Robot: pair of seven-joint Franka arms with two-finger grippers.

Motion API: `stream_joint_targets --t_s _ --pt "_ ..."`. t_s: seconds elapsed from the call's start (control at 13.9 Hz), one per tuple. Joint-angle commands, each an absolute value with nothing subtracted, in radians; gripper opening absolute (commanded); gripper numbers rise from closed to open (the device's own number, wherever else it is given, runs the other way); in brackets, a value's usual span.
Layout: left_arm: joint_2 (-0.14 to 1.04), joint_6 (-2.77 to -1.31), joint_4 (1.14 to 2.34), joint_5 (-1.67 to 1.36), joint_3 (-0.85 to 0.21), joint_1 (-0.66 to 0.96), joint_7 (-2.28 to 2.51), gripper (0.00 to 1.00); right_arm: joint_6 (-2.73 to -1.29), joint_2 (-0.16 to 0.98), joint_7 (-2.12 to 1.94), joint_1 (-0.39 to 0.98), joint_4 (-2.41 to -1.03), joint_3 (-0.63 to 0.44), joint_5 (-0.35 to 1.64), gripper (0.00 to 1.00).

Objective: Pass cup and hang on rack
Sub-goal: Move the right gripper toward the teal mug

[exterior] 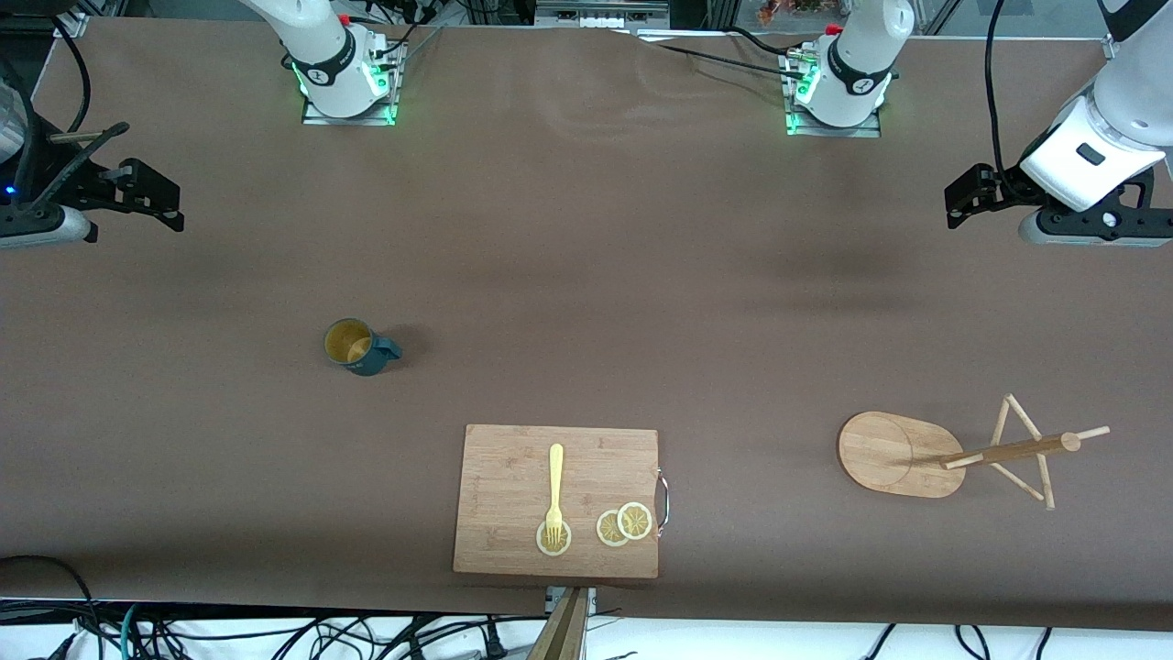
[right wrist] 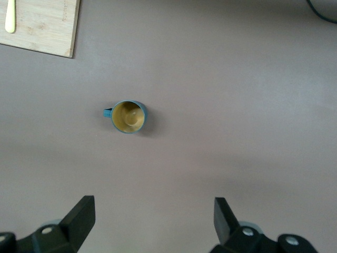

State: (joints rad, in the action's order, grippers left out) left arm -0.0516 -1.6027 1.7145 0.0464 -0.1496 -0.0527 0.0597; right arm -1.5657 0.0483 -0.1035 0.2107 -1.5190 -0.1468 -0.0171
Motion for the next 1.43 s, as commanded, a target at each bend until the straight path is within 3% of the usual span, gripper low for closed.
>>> stream_joint_targets --t_s 0.0,1.08,1.29,1.36 --pt "-0.035 -1.578 1.680 0.029 -0.155 -0.060 0.057 1.00 -1.580 0.040 -0.103 0.210 -1.523 -0.143 -0.011 1.00" --pt "-0.035 -1.578 1.678 0.029 -0.153 -0.061 0.057 1.00 -1.565 0.054 -0.091 0.213 -1.526 -0.146 0.000 1.00" --pt "-0.035 -1.578 1.678 0.029 -0.153 -0.061 0.057 1.00 -1.551 0.252 -0.109 0.213 -1.517 -0.146 -0.003 1.00" --pt "-0.035 -1.578 1.678 0.029 -0.153 -0.061 0.057 1.00 -1.536 0.265 -0.107 0.204 -1.526 -0.147 0.014 1.00"
